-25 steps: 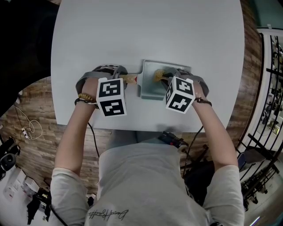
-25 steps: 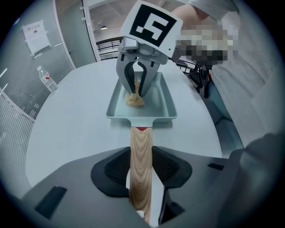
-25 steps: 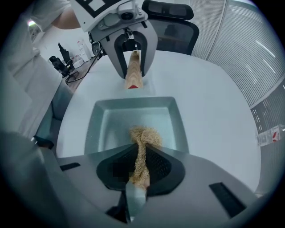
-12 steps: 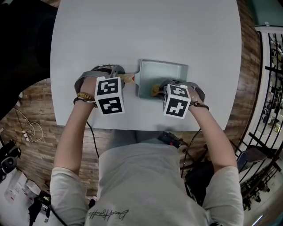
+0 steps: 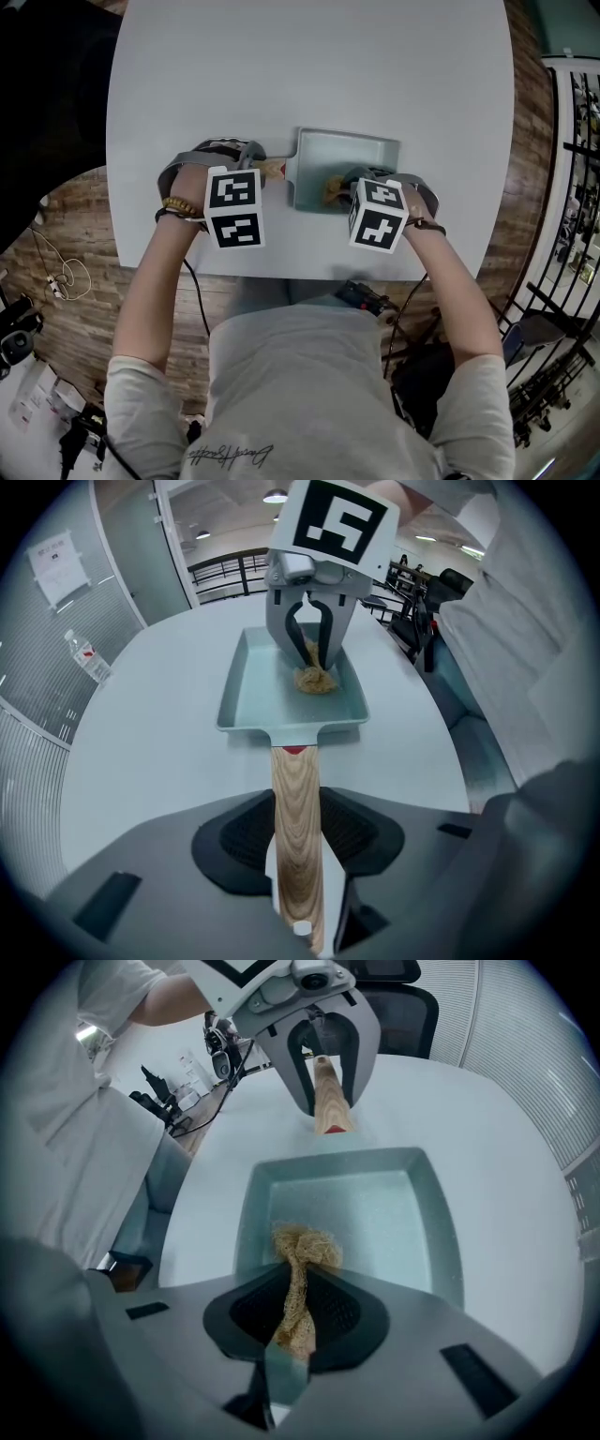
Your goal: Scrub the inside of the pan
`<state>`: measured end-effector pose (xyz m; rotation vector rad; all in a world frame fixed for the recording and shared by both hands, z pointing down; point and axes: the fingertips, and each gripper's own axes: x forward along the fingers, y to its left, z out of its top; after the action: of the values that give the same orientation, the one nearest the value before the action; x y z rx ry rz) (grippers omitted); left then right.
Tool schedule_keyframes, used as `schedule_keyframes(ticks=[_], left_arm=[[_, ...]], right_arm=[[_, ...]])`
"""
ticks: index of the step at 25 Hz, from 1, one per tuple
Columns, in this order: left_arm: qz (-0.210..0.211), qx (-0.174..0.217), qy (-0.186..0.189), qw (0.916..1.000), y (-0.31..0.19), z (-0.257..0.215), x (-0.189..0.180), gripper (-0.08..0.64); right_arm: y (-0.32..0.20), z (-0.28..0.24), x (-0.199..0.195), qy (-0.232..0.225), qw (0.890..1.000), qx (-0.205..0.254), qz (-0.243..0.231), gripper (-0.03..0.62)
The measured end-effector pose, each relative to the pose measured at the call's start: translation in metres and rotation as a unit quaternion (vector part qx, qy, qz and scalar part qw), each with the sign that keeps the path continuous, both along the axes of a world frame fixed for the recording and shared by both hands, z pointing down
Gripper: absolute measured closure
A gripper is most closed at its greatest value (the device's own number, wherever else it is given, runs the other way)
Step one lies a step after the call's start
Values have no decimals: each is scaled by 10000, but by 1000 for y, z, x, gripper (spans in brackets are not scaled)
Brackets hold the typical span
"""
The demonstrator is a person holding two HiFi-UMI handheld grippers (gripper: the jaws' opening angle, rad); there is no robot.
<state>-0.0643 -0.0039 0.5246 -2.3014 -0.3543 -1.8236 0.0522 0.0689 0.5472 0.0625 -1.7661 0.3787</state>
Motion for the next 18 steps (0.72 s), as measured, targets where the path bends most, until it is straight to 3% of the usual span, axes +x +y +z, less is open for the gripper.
schedule_keyframes(ticks=[4, 11, 18], left_arm=[[6, -17, 2, 10000, 2, 0, -3, 402], [-13, -71, 14, 10000, 4, -1, -2, 402], [-125, -79, 16, 9999, 2, -2, -2, 402]], right_arm=[[-30, 2, 11, 110, 9990, 387, 211, 528], [-71, 2, 32, 239, 9965, 649, 477, 528], [-76, 2, 34, 322, 9939, 945, 472, 528]])
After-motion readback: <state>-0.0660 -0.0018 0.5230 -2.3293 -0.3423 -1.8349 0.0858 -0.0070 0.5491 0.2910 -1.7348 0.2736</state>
